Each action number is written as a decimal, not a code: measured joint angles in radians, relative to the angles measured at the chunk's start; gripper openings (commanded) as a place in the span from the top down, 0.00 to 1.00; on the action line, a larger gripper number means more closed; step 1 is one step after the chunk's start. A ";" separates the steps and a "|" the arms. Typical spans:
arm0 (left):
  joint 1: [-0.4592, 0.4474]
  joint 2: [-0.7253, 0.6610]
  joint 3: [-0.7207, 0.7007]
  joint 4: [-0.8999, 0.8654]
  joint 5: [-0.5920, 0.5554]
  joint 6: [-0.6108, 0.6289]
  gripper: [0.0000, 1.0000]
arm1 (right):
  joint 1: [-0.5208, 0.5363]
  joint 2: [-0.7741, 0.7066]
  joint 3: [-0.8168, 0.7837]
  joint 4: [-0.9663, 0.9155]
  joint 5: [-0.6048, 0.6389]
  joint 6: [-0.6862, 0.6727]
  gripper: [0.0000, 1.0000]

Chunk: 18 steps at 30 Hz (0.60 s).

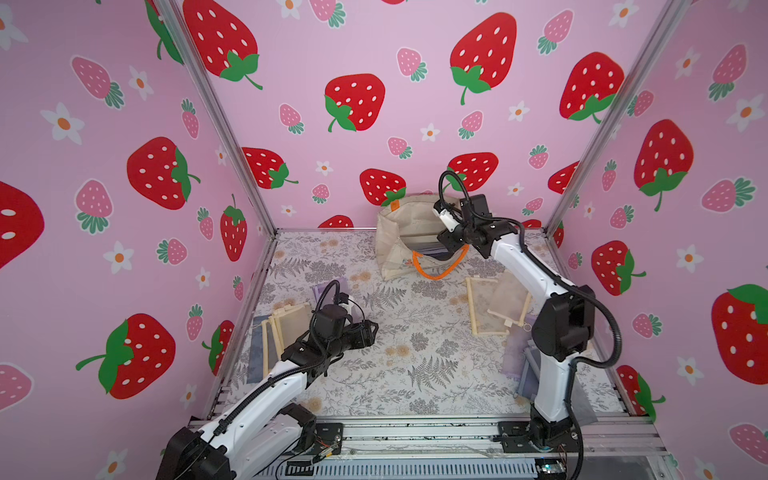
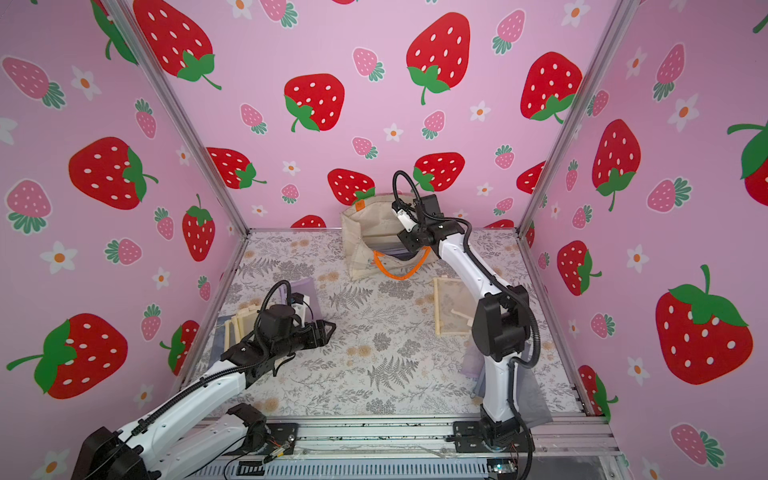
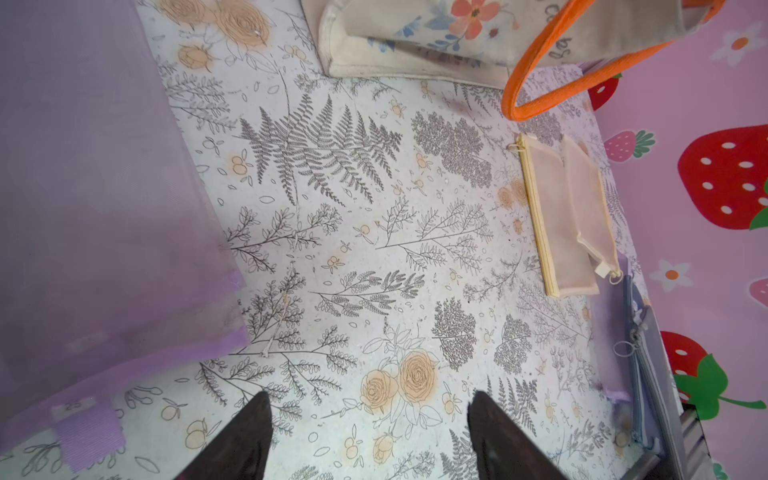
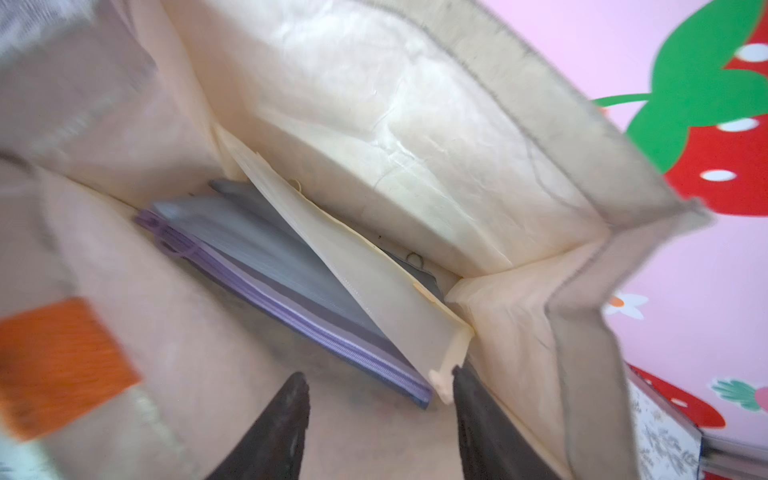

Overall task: Put the pencil pouch into the canvas bag
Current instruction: Place the pencil pouch in the canvas bag.

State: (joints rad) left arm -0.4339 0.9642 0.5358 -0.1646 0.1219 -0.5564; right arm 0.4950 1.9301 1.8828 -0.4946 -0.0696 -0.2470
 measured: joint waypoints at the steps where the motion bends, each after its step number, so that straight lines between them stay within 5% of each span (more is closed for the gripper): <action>1: 0.014 0.013 0.018 -0.004 -0.009 0.004 0.23 | 0.003 -0.042 -0.017 0.007 -0.001 0.018 0.31; 11: 0.285 0.249 0.148 -0.025 -0.081 0.016 0.23 | 0.089 -0.410 -0.404 0.116 -0.036 0.159 0.16; 18: 0.319 0.420 0.191 -0.026 -0.116 0.035 0.28 | 0.110 -0.521 -0.668 0.170 -0.074 0.261 0.15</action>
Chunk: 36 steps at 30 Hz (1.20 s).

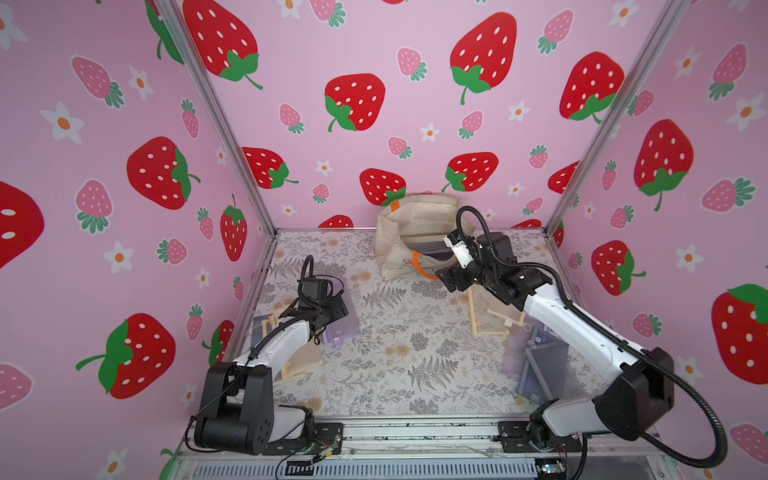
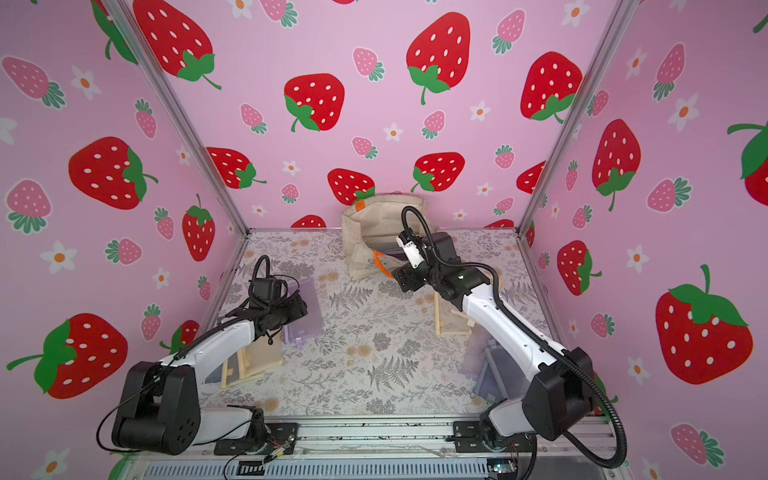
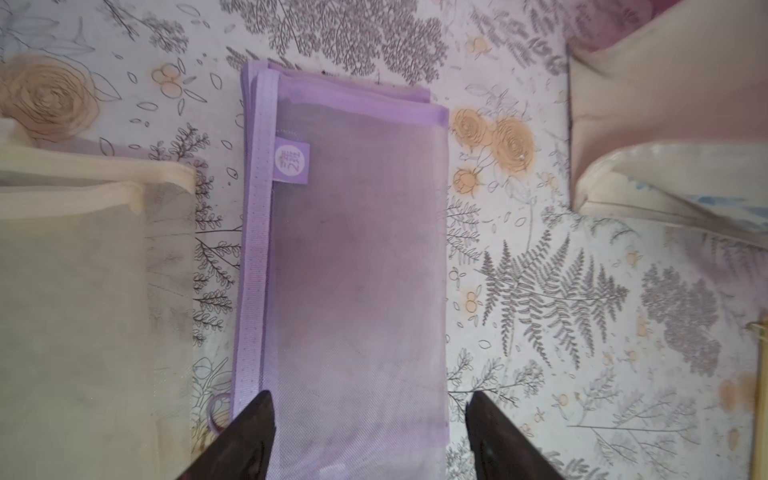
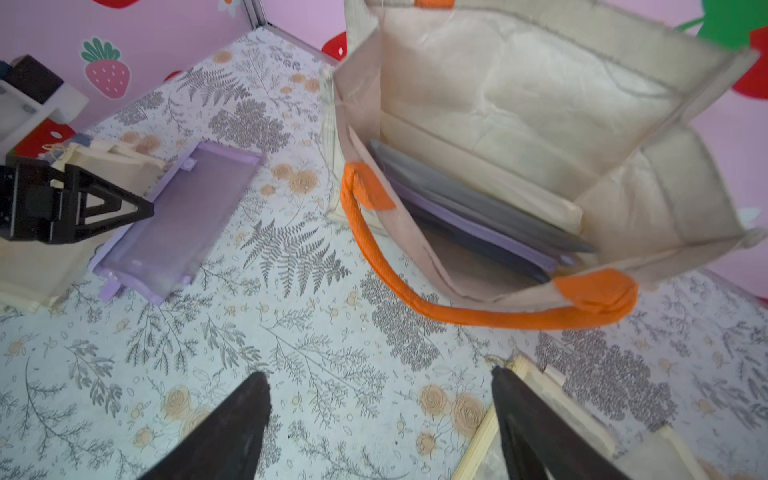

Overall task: Put the pencil pouch into the canvas bag
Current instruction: Place the pencil pouch in the canvas bag, then move the pencil pouches to the center of the board.

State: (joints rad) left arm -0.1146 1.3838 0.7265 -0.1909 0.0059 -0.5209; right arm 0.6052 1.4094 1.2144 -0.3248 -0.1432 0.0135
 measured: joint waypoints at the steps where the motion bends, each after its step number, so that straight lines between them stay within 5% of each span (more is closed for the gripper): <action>1: -0.001 0.021 0.000 -0.001 0.000 0.001 0.30 | 0.001 -0.014 -0.039 0.010 -0.008 0.017 0.15; 10: -0.072 0.109 -0.014 0.028 -0.001 -0.010 0.35 | 0.019 -0.183 -0.253 0.043 -0.071 0.102 0.15; 19: -0.267 0.093 -0.099 0.153 -0.006 -0.079 0.36 | 0.021 -0.321 -0.354 0.045 -0.077 0.136 0.15; 29: -0.579 0.079 -0.153 0.277 0.036 -0.205 0.36 | 0.021 -0.344 -0.512 0.031 -0.085 0.203 0.15; 36: -0.692 -0.043 -0.208 0.279 0.127 -0.242 0.32 | 0.021 -0.208 -0.533 0.060 -0.148 0.255 0.18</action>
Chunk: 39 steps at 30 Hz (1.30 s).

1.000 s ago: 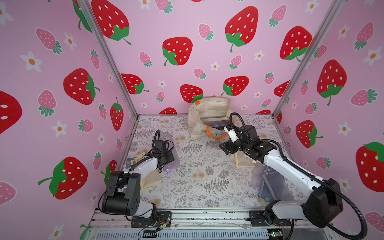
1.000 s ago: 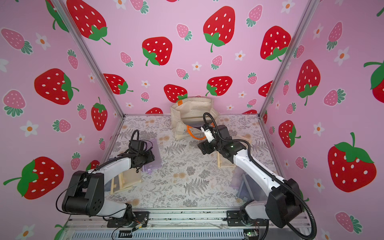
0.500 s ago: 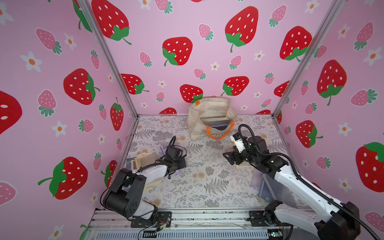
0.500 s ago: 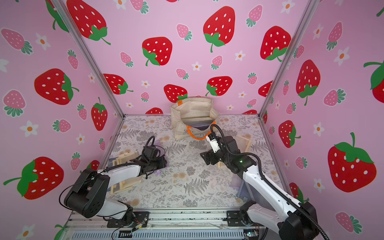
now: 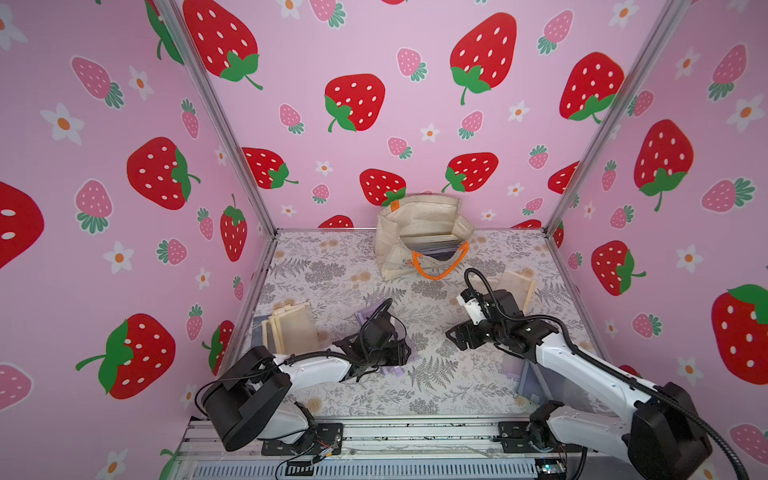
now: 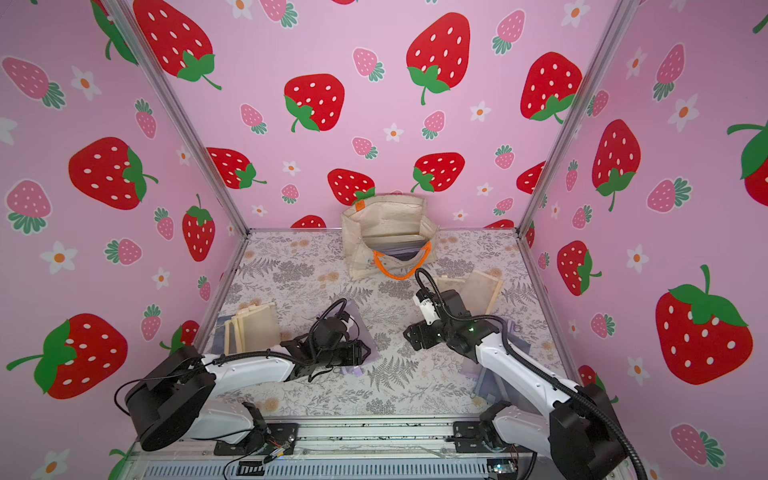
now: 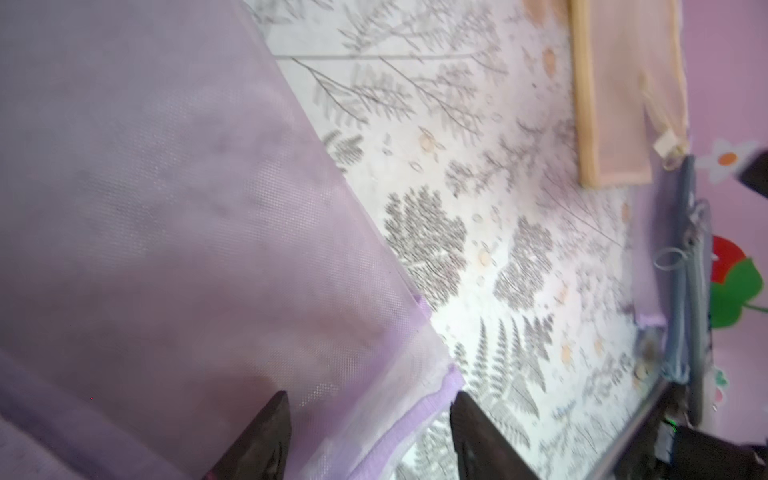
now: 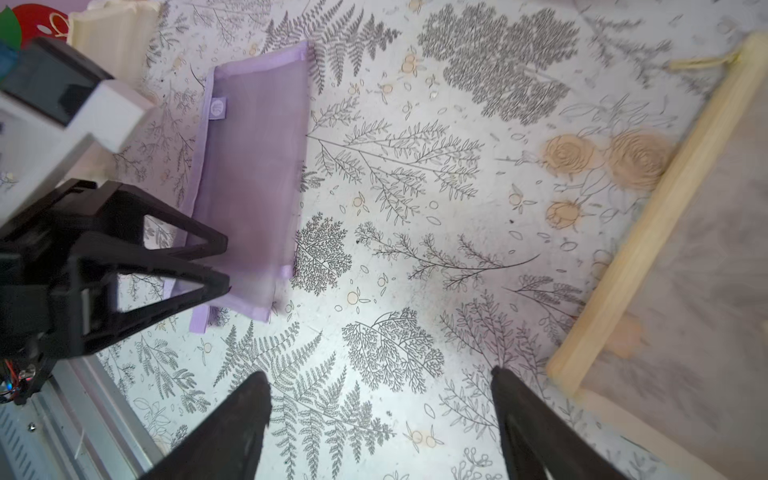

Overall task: Put the pencil pouch into the canvas bag
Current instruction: Move the pencil pouches to the center of the board, then pick up the pencil pouch.

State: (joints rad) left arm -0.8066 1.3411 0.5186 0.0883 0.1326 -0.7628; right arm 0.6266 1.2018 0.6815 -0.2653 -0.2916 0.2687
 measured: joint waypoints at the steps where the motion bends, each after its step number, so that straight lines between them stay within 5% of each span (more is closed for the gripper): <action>1: -0.007 -0.047 0.000 -0.033 -0.002 0.008 0.32 | 0.000 0.020 0.000 0.010 -0.011 0.005 0.18; 6: 0.071 -0.294 0.023 -0.168 -0.071 0.078 0.34 | 0.004 0.160 0.023 0.058 -0.066 0.035 0.19; 11: 0.251 -0.347 -0.037 -0.190 -0.095 0.093 0.43 | 0.034 0.297 0.107 0.111 -0.083 0.054 0.21; 25: 0.327 -0.041 -0.080 -0.044 -0.034 0.119 0.63 | 0.112 0.537 0.172 0.333 -0.126 0.145 0.32; 39: 0.307 0.029 -0.080 0.077 0.021 0.103 0.74 | 0.164 0.614 0.218 0.391 -0.184 0.161 0.47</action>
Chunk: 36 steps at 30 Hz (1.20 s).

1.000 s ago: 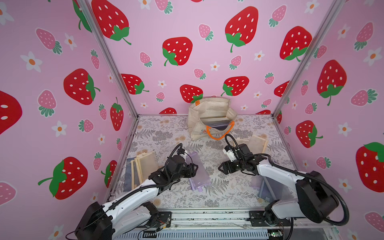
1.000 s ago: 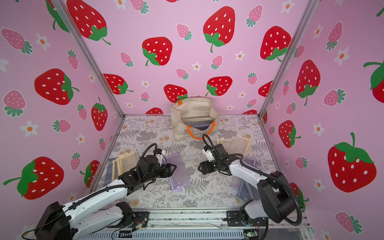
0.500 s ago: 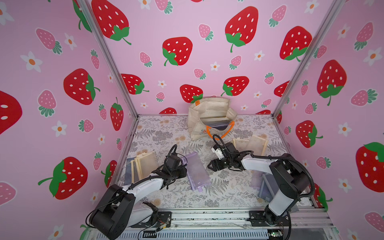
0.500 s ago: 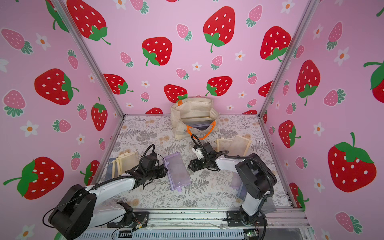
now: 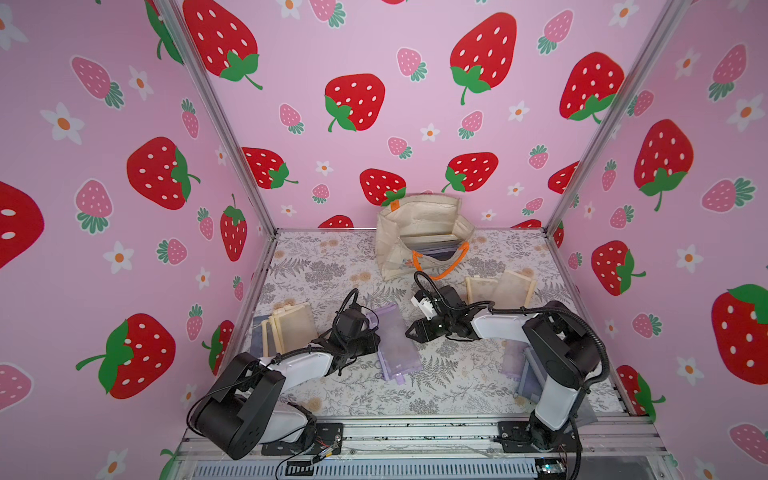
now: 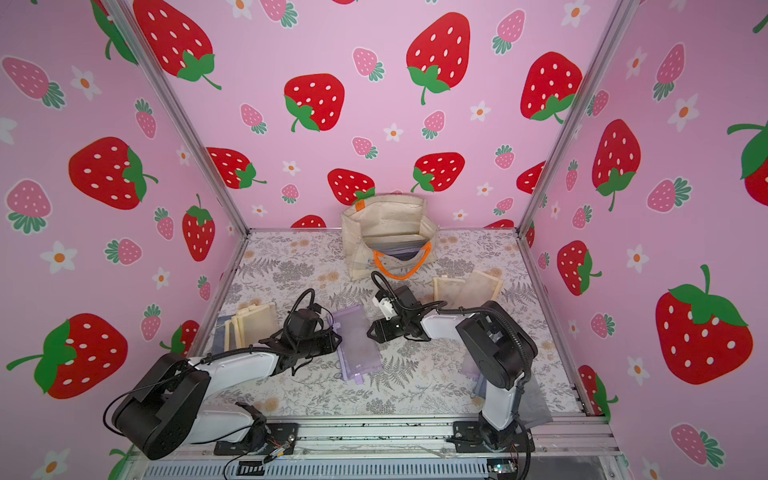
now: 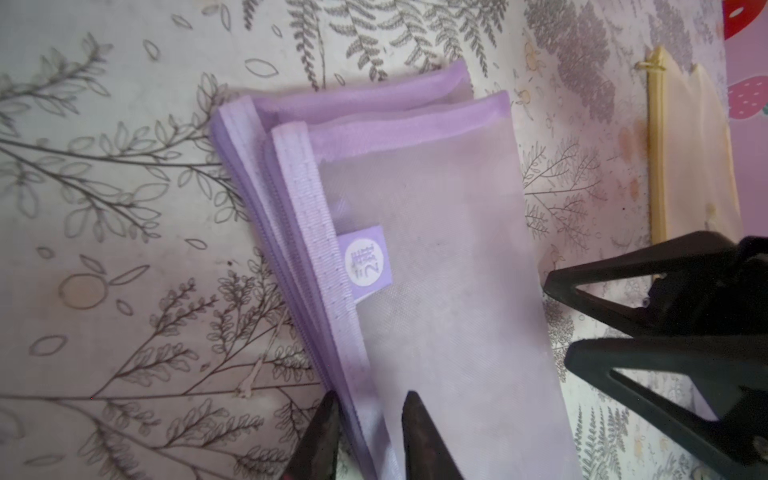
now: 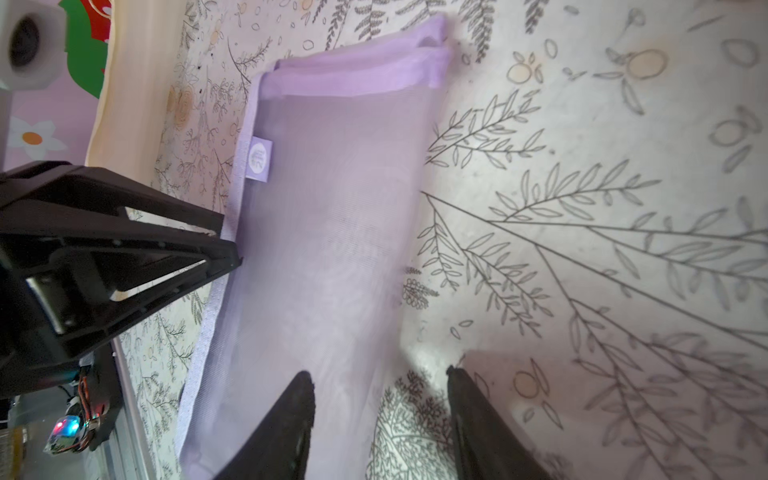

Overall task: Put the pencil pouch into the canvas bag
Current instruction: Pick up the pencil pouch.

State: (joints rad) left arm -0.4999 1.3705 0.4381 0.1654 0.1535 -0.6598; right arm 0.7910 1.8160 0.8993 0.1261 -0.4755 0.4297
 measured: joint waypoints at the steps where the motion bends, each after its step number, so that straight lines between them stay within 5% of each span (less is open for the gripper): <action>1: -0.003 0.006 0.000 0.003 0.003 -0.002 0.78 | 0.004 0.005 0.005 0.002 -0.006 0.001 0.50; 9: -0.023 0.012 0.000 0.018 0.012 -0.018 1.00 | 0.026 0.020 0.016 0.006 -0.012 0.003 0.57; 19: -0.041 -0.145 0.009 -0.097 -0.008 0.020 1.00 | 0.032 -0.063 -0.002 -0.047 0.019 -0.010 0.36; 36: -0.043 -0.496 0.071 -0.246 0.028 0.135 1.00 | 0.006 -0.439 -0.111 -0.064 -0.039 0.045 0.21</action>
State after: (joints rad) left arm -0.5434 0.8749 0.5087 -0.0811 0.1814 -0.5251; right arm 0.7975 1.3769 0.7879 0.0620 -0.5140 0.4751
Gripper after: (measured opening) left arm 0.057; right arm 0.770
